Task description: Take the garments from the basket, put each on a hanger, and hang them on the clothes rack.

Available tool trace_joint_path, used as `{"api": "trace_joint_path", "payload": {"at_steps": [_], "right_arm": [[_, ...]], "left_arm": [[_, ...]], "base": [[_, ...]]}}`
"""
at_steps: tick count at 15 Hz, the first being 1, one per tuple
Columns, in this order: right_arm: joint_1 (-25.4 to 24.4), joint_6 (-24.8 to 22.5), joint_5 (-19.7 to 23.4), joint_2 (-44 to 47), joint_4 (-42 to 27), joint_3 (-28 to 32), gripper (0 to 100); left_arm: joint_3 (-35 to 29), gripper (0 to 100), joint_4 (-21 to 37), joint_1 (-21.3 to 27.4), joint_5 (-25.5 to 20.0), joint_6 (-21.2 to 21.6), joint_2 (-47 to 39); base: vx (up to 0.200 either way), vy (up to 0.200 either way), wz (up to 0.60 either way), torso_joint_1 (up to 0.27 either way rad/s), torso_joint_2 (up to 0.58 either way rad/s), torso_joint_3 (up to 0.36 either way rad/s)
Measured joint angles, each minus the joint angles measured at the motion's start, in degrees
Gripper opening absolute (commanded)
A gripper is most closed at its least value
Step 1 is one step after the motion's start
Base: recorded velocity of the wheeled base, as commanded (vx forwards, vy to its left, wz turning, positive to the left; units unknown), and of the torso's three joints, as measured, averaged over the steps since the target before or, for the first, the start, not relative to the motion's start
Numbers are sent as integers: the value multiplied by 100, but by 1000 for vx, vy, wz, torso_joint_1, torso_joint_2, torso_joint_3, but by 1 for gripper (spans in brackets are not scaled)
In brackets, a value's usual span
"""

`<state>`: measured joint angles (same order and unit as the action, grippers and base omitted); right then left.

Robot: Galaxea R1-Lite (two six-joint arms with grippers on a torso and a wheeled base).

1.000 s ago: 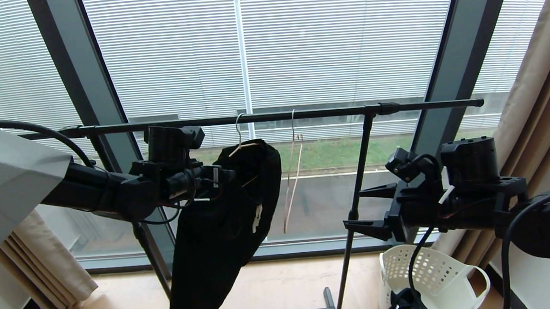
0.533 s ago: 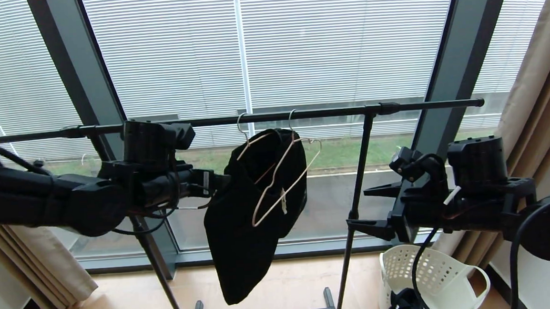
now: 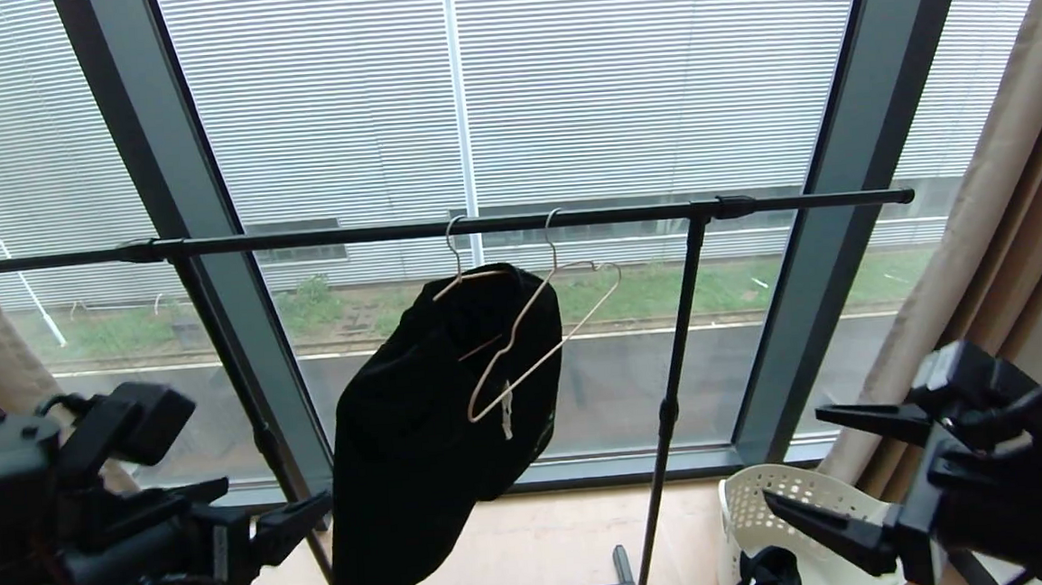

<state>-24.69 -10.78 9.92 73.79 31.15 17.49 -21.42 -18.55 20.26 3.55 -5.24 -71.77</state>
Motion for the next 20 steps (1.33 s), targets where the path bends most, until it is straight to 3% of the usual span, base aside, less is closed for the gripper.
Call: {"api": "trace_joint_path", "payload": {"at_steps": [4,6,10,13,16,20], "right_arm": [[-475,126,-1052,-1691,-380,-1336,100],[-535,276,-1235,-2539,-1063,-1576,100],[-491,396,-1518,-4389,-2926,-1665,100],[327,416,-1577,-5180,-3289,-1592,100],[1292,416,-1359,-5616,-3361,-1570,100],[1626,413,-1169,-5990,-3388,-1563,100]], "left_arm": [[1549,100,33,88,433,-226,1830],[1925,100,328,55,521,-250,2591],[2120,100,1462,-111,591,-200,3880],[2135,100,1734,-325,644,-67,4503],[2137,100,1782,-959,630,391,4949],[2135,100,1848,-1497,589,762,5900]], "base": [[0,0,0,0,0,0],[0,0,0,0,0,0],[0,0,0,0,0,0],[0,0,0,0,0,0],[0,0,0,0,0,0],[0,0,0,0,0,0]]}}
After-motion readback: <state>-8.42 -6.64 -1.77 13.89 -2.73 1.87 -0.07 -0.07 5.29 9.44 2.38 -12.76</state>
